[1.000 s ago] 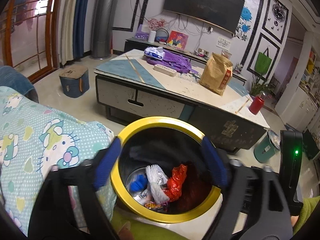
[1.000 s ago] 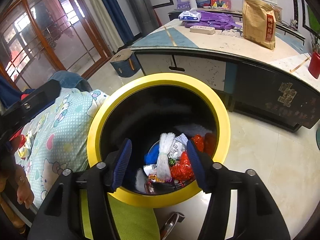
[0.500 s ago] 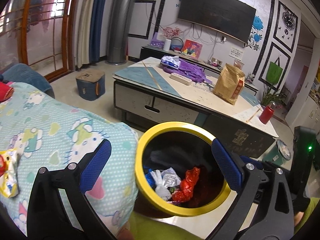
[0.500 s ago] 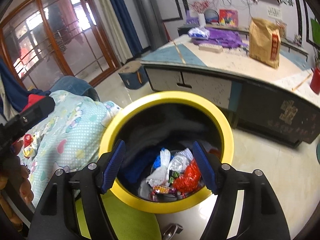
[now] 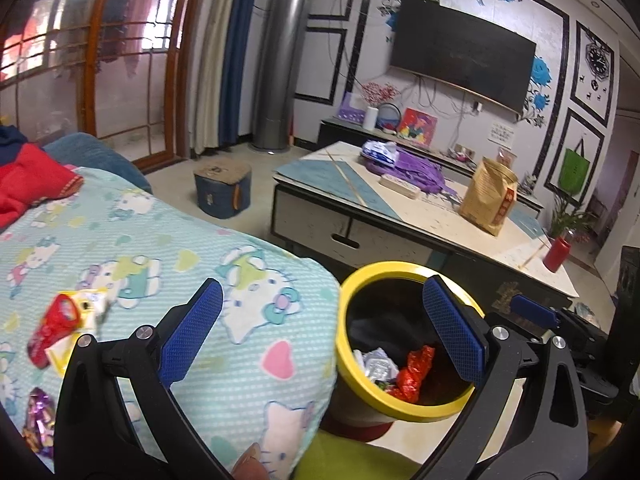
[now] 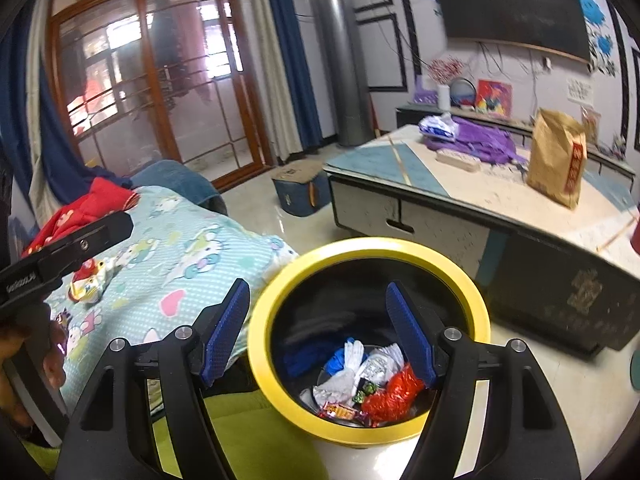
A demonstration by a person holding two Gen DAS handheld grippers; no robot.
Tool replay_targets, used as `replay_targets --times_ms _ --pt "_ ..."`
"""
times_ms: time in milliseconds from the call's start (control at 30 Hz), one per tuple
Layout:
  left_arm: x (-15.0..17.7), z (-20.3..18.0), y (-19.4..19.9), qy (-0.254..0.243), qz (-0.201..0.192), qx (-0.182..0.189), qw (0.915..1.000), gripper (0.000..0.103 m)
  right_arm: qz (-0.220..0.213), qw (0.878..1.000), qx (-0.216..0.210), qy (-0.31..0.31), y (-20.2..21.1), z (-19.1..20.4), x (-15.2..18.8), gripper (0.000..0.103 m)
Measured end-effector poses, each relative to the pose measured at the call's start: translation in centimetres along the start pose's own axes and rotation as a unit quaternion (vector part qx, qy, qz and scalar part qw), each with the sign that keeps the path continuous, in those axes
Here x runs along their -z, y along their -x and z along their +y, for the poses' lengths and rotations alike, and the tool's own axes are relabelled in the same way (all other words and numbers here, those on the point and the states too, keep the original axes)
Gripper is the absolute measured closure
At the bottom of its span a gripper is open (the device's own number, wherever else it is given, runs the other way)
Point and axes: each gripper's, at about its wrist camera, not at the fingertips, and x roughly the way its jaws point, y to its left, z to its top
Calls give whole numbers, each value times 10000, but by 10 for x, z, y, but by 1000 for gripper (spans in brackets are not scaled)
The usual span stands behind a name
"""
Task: Collect trash
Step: 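Move both tools back toward the remaining wrappers on the bed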
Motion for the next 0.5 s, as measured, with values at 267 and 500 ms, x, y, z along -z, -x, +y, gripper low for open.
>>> replay_targets --times_ms 267,500 --pt "3 28 21 182 -173 -287 9993 11 -91 9983 -267 501 0 38 -2 24" --pt "5 66 39 436 -305 -599 9968 11 -30 9948 -584 833 -4 72 -4 24"
